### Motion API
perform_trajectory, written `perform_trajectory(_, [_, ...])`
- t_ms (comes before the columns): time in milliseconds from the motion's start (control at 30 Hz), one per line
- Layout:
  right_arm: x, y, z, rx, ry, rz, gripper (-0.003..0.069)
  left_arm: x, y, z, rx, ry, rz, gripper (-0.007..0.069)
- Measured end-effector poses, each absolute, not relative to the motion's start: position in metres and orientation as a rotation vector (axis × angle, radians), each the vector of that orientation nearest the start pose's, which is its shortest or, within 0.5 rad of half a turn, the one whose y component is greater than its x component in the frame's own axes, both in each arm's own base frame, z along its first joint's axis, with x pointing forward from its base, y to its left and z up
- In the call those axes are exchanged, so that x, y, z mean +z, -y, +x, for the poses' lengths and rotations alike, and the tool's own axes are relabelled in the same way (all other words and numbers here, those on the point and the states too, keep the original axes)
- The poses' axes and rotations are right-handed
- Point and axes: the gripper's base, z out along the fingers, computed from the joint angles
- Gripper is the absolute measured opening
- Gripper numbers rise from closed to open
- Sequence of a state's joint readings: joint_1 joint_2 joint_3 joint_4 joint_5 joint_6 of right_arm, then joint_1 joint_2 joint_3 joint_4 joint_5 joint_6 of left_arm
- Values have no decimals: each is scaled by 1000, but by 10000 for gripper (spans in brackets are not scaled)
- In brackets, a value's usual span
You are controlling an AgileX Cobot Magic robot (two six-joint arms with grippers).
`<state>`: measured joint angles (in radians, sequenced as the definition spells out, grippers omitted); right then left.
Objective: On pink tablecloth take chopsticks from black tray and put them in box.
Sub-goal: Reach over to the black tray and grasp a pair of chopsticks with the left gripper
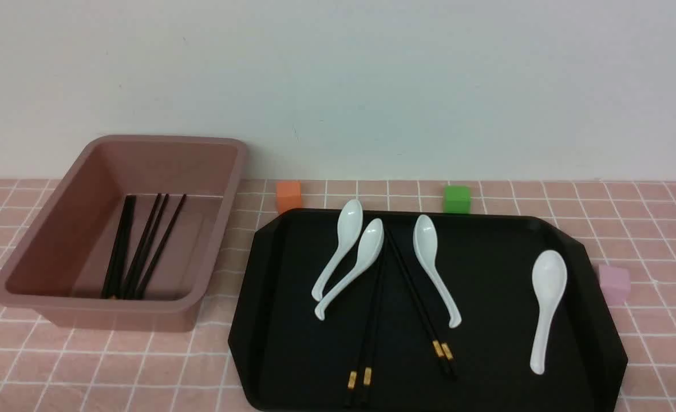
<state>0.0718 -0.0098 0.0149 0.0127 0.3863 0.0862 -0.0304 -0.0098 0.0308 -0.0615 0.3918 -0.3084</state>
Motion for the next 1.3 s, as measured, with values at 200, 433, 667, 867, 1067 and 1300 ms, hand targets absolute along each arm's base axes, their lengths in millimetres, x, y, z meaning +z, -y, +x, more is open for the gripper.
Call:
perform_trajectory(200, [174,-4,52,121,-1877,21,158,168,4,52,-291,-1882,-302,239])
perform_trajectory(433, [174,-4,52,121,-1877,21,158,168,4,52,-291,-1882,-302,239])
perform_trajectory(667, [174,-4,52,121,-1877,21,169,168,4,52,-287,-1882,-299,239])
perform_trajectory(867, [174,-4,52,121,-1877,21,176,170,2,53,-243,-1869,-264,239])
perform_trajectory(1067, [174,-4,52,121,-1877,21,186,172,2,53,-250,-1844,-266,239])
perform_trajectory(1300, [174,-4,52,121,-1877,21,196,184,9,56,-704,-1646,-638,239])
